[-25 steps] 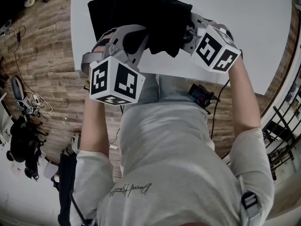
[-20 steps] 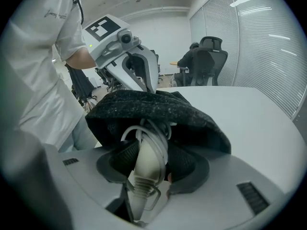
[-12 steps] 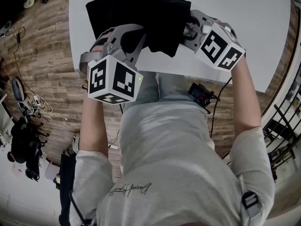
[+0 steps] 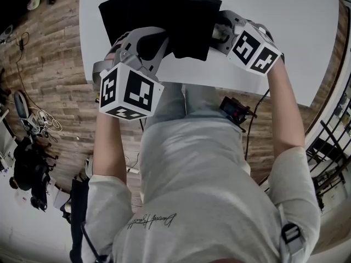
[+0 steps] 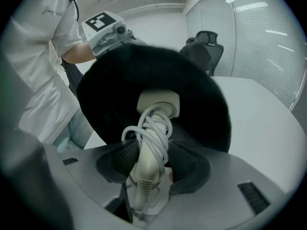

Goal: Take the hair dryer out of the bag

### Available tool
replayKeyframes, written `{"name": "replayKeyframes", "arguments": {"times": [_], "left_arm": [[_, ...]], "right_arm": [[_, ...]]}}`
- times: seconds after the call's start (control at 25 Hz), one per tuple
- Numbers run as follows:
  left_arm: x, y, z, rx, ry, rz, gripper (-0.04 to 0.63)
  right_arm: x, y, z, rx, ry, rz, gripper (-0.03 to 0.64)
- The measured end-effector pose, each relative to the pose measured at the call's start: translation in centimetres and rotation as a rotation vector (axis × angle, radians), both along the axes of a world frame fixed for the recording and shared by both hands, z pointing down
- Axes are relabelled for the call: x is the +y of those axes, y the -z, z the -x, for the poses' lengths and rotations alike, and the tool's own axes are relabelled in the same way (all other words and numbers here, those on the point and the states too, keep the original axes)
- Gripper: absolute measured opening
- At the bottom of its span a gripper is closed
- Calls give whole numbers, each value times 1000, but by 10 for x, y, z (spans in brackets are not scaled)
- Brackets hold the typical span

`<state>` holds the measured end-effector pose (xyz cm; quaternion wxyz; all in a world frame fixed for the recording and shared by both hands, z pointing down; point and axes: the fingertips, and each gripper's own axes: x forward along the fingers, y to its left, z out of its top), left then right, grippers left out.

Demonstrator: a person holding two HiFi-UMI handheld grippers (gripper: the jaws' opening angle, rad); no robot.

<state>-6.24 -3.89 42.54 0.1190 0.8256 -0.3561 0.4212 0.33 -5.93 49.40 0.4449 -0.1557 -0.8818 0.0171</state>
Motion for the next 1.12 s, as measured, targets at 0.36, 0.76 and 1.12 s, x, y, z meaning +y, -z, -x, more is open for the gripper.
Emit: {"name": "replayKeyframes", "arguments": {"times": [0.36,0.76,1.12], "left_arm": [[2,-1,4,18,10,4,20],[2,-2,1,6,6,4,20],[5,-5,6,-1,11,16,20]], "right_arm": [[5,-7,10,89,-24,68,285],[13,-14,10,88,47,7,226],[11,-3,4,55,19,15,218]]}}
